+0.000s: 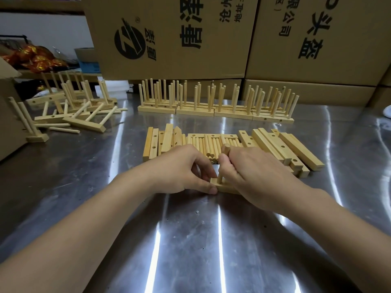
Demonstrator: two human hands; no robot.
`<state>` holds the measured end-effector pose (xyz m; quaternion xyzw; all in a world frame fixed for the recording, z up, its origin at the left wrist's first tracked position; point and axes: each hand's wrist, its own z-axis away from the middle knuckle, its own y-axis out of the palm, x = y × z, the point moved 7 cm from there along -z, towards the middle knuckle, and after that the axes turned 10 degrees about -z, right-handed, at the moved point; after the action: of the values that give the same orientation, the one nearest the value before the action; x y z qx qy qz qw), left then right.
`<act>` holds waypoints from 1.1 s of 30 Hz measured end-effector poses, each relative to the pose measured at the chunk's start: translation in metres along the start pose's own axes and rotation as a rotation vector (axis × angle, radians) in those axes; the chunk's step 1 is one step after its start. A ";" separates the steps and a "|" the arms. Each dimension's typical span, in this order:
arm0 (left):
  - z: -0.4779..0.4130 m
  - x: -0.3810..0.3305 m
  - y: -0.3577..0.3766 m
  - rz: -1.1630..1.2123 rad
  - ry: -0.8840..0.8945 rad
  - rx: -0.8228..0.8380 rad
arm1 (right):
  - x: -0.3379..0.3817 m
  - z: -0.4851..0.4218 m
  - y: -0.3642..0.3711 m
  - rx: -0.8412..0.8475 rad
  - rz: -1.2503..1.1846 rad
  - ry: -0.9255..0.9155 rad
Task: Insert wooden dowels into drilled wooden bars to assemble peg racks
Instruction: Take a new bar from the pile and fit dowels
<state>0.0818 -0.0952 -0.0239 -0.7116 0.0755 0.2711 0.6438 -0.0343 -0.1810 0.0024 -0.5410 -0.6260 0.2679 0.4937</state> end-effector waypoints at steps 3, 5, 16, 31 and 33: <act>0.000 0.001 0.001 0.010 0.001 0.008 | 0.000 0.005 -0.001 -0.016 0.026 -0.020; 0.000 0.001 0.001 0.012 0.004 0.014 | -0.003 0.005 -0.003 -0.034 0.028 -0.007; 0.001 -0.001 0.000 -0.022 0.014 -0.005 | -0.003 0.002 0.008 0.069 0.046 0.034; 0.012 0.034 -0.030 -0.238 -0.129 0.049 | -0.066 0.005 -0.026 -0.218 0.002 0.093; 0.014 0.036 -0.030 -0.208 -0.142 0.053 | -0.074 0.004 -0.018 -0.203 0.026 0.105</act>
<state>0.1223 -0.0685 -0.0154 -0.6774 -0.0376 0.2505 0.6906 -0.0506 -0.2549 -0.0081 -0.6097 -0.6160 0.1807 0.4649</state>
